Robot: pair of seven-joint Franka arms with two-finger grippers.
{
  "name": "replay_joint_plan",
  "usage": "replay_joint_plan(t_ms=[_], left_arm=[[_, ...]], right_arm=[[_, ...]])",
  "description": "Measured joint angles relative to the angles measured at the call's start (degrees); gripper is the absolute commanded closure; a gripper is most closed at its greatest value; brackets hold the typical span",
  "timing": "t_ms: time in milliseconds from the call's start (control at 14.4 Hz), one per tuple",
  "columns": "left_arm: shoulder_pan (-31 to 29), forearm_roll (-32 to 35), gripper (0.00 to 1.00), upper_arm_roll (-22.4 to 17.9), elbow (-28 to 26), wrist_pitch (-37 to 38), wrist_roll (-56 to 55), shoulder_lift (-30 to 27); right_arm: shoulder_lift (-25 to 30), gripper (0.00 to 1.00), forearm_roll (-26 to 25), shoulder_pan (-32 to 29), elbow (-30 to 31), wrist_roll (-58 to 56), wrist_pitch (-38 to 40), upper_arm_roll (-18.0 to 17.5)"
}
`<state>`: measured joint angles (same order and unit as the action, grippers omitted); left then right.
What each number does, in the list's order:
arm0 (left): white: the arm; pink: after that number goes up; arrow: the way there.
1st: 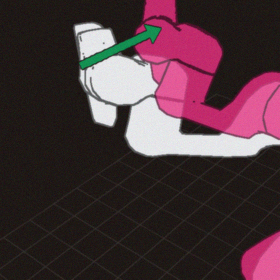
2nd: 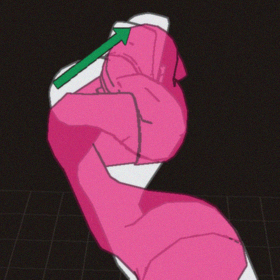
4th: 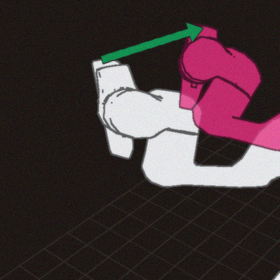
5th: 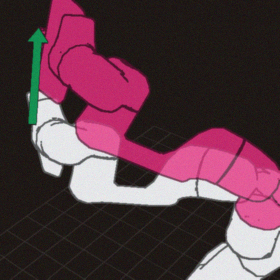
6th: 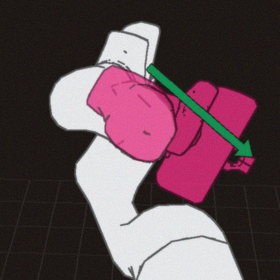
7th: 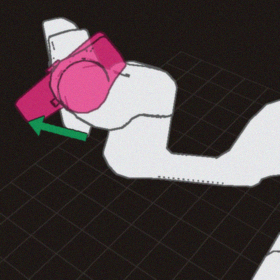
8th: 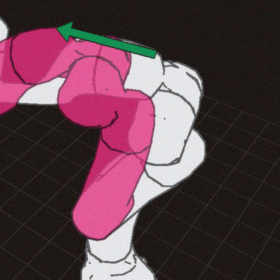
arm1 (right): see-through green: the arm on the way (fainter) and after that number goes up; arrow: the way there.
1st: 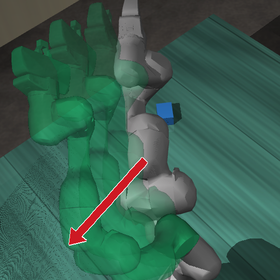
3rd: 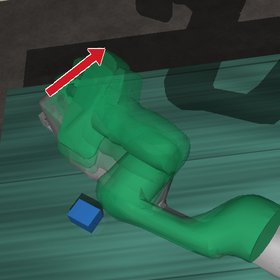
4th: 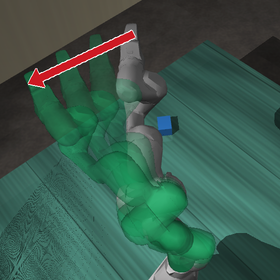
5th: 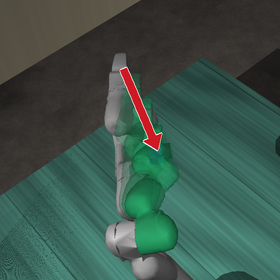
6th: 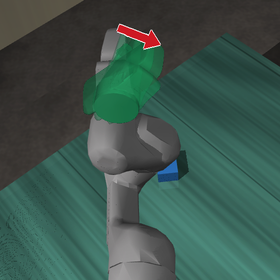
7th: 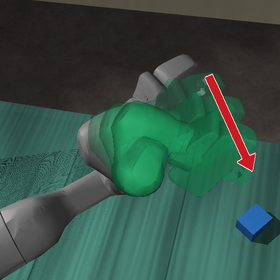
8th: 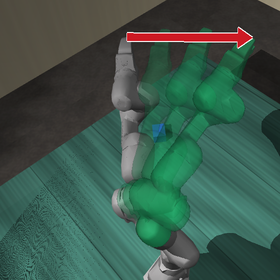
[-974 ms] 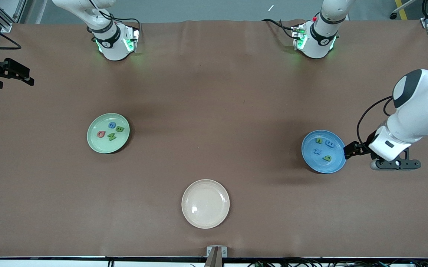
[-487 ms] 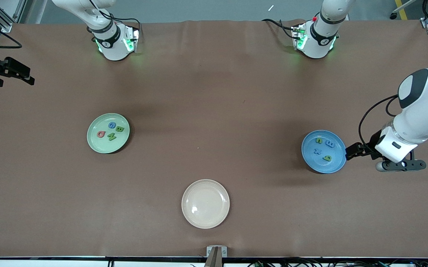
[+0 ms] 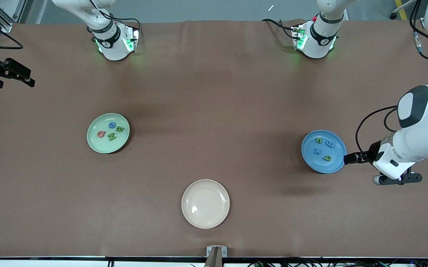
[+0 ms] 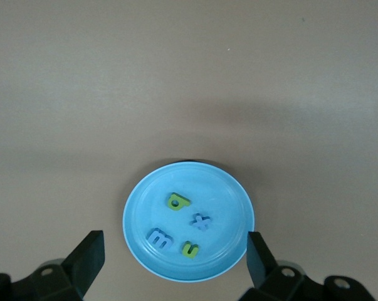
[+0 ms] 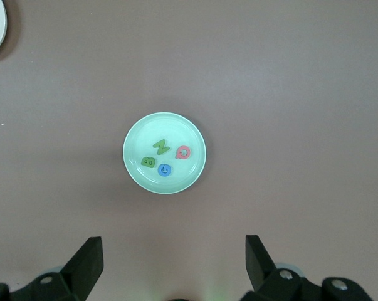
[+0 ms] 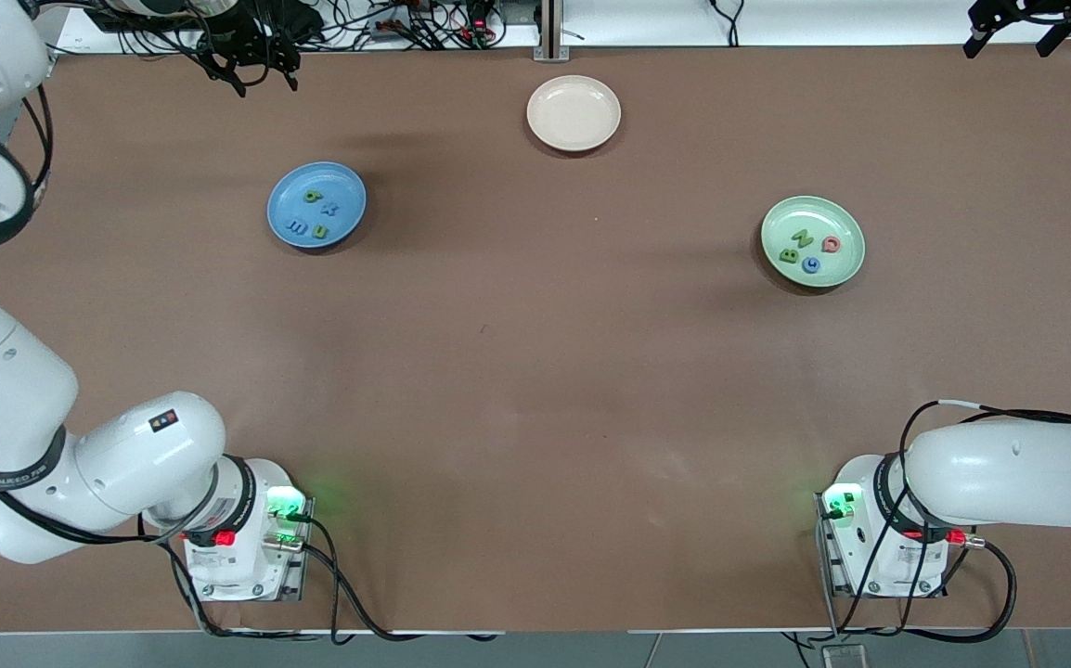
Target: Sort upper and lower case letters into plates
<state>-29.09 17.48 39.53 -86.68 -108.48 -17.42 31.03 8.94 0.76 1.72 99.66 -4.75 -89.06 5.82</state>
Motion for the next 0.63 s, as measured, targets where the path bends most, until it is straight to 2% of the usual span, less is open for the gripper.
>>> replay_joint_plan(t_ms=[348,487,626], left_arm=[[17.2,-13.5,0.0,-24.1,0.2,1.5,7.1,-8.5],[21.6,-15.6,0.0,-30.2,-0.6,2.7,8.7,-11.4],[24.2,-16.0,0.0,-33.4,-1.7,3.6,9.6,-13.7]], right_arm=[[0.0,0.0,0.0,0.3,0.0,0.1,-0.2,-0.1],[0.0,0.0,0.0,0.3,0.0,0.1,-0.2,-0.1],[0.0,0.0,0.0,0.3,0.1,0.1,-0.2,-0.1]])
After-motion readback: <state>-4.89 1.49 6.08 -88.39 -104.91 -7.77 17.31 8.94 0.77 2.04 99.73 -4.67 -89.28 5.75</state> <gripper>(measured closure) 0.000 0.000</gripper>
